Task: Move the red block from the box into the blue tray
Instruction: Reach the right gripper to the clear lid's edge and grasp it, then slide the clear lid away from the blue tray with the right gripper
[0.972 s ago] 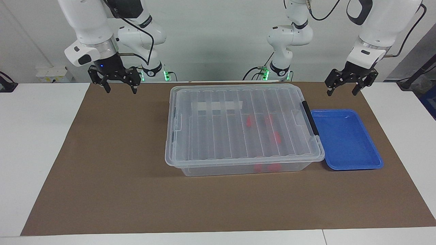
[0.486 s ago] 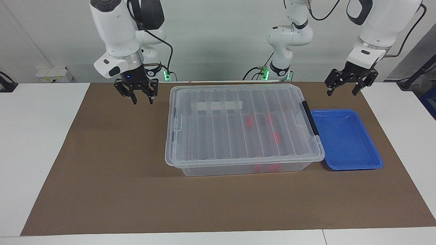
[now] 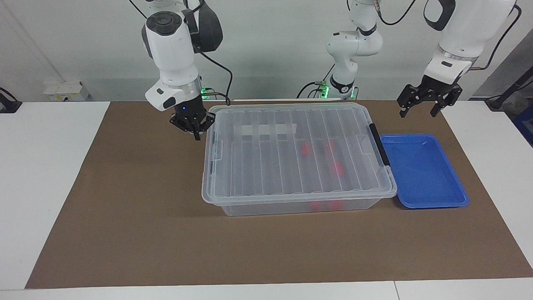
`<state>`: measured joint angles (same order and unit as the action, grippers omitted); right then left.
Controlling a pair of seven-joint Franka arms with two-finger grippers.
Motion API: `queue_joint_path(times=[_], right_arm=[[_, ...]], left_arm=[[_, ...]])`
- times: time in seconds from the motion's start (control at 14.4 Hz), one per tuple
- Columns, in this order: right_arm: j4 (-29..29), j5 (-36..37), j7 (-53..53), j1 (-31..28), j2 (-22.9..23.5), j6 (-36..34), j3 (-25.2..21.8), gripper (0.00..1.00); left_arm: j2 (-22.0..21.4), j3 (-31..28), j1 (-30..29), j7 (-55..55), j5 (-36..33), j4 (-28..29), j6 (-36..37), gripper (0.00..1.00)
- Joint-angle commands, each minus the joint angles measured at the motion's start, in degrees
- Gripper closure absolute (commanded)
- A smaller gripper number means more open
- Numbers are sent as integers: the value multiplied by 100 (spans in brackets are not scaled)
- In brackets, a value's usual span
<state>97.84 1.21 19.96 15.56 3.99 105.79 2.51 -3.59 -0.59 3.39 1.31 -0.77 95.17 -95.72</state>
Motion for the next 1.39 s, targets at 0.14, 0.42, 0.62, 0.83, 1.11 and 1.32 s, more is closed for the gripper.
queue_joint_path(times=[0.14, 0.42, 0.62, 0.83, 1.11, 1.32], right_arm=[[43, -69, 367, 333, 356, 381, -5, 100], [34, -69, 562, 370, 418, 276, -13, 1], [78, -60, 483, 211, 392, 319, -13, 2], [314, 19, 483, 193, 304, 363, -22, 2], [667, 19, 299, 123, 154, 425, -31, 2], [710, 19, 211, -17, 146, 425, -31, 3]], left_arm=[[-98, -29, 4, -43, 85, 64, 71, 0], [-98, -29, 4, -34, 85, 64, 79, 0], [-98, -29, 4, -43, 85, 64, 79, 0], [-98, -29, 4, -34, 85, 64, 79, 0], [-98, -29, 4, -43, 85, 64, 79, 0], [-98, -29, 4, -43, 85, 64, 79, 0]])
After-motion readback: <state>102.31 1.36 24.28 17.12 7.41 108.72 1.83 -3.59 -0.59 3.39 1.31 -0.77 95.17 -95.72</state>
